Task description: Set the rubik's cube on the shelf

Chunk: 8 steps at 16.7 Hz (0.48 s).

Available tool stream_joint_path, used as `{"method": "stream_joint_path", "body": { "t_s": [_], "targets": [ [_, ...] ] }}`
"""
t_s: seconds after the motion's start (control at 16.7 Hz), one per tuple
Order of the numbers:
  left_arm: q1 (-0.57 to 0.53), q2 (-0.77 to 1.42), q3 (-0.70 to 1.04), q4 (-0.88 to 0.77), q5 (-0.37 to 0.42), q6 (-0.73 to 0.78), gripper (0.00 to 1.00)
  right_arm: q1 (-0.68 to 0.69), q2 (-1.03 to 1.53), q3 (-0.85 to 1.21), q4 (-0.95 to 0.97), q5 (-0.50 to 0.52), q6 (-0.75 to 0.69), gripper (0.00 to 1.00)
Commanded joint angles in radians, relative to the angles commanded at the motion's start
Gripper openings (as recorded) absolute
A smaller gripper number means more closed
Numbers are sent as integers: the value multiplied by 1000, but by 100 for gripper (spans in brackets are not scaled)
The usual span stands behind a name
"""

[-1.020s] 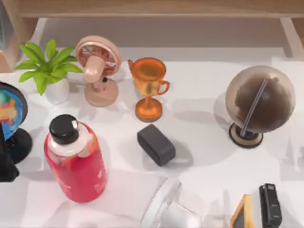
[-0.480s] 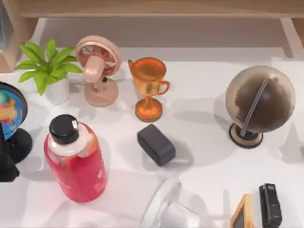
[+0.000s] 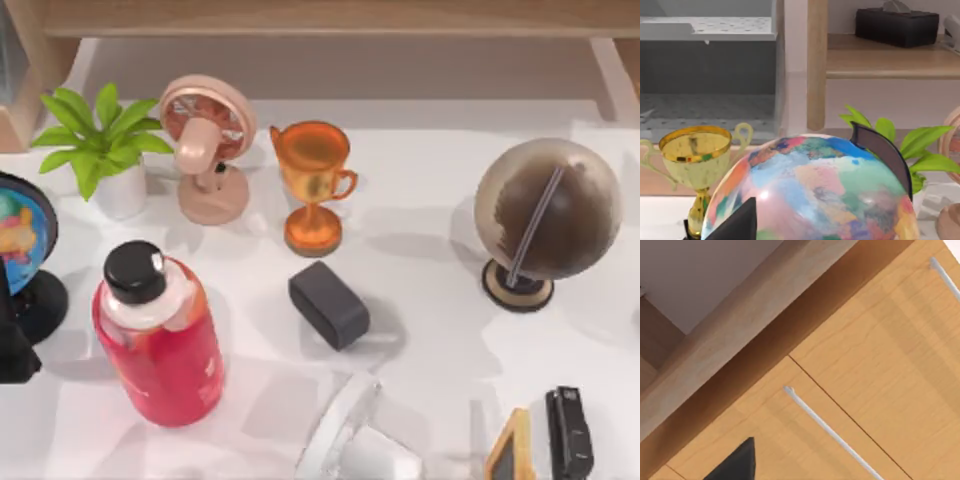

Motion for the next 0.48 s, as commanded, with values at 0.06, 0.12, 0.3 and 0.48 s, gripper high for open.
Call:
{"method": "stream_joint_path", "body": {
  "t_s": [0.06, 0.12, 0.3, 0.48],
  "targets": [
    [0, 0, 0, 0, 0, 0, 100, -14, 114, 51, 56, -27, -66, 100],
    [0, 0, 0, 0, 0, 0, 100, -28, 223, 99, 110, -54, -131, 100],
    [0, 0, 0, 0, 0, 0, 100, -70, 521, 233, 258, -127, -316, 100],
    [0, 0, 0, 0, 0, 0, 100, -119, 795, 349, 385, -177, -489, 100]
  ]
}}
